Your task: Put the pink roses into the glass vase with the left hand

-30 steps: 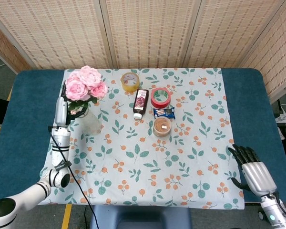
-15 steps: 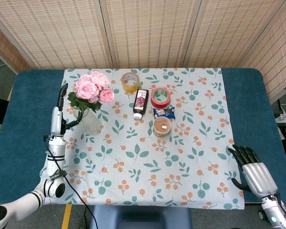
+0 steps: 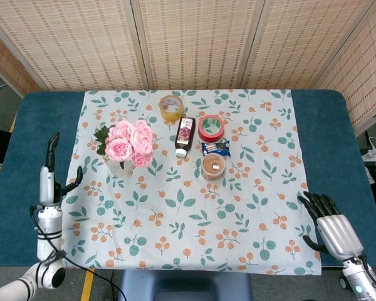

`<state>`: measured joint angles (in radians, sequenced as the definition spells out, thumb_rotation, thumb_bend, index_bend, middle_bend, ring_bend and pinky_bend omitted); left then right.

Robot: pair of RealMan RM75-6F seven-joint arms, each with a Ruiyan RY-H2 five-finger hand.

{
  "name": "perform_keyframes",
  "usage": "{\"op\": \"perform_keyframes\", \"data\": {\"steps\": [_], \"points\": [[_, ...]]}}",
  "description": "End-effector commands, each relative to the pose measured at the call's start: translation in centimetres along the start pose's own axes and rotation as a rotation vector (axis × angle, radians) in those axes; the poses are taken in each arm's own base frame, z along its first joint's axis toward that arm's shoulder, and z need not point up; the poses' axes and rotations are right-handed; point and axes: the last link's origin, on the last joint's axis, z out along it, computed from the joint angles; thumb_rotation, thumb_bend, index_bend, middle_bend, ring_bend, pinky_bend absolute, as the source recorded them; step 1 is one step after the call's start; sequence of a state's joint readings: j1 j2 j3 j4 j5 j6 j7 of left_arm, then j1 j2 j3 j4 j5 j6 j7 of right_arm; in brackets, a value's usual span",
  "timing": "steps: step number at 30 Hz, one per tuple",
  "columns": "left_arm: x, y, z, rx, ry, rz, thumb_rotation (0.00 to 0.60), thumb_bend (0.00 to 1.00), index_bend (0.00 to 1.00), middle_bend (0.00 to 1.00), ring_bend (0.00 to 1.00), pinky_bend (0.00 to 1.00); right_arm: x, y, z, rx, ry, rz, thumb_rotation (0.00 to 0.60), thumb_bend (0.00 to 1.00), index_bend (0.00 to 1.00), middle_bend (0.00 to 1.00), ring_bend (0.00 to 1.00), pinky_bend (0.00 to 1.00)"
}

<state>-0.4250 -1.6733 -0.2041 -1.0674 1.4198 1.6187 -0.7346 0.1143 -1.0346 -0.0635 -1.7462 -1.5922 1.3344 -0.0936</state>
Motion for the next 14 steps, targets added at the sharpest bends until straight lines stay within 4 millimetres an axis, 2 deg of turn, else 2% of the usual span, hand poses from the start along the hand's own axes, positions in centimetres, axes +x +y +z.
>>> {"op": "perform_keyframes", "data": {"steps": [1,5,7,9,14], "points": [[2.3,0.3,-6.2,0.03,-0.108,0.123,0.6,0.43,0.0,0.0,0.0,0.06,0.0,0.0,0.0,0.003,-0.002,0.0,0.6,0.18,0.0,0.0,0.0,0.0],[4.1,0.0,-9.6,0.106,-0.265,0.329,0.6,0.43,0.0,0.0,0.0,0.06,0.1,-0.1,-0.2,0.006,0.0,-0.001,0.6,0.18,0.0,0.0,0.0,0.0],[5.1,-0.2,-10.8,0.15,-0.413,0.513,0.6,0.43,0.0,0.0,0.0,0.07,0.0,-0.1,-0.3,0.004,-0.003,-0.005,0.6,0.18,0.0,0.0,0.0,0.0],[5.7,0.4,-11.3,0.175,-0.495,0.616,0.6,0.43,0.0,0.0,0.0,0.06,0.0,-0.1,-0.4,0.001,-0.009,-0.009,0.6,0.18,0.0,0.0,0.0,0.0],[6.3,2.1,-11.5,0.171,-0.527,0.722,0.6,0.43,0.0,0.0,0.0,0.06,0.1,0.0,-0.4,-0.012,0.0,-0.014,0.6,0.18,0.0,0.0,0.0,0.0]]}}
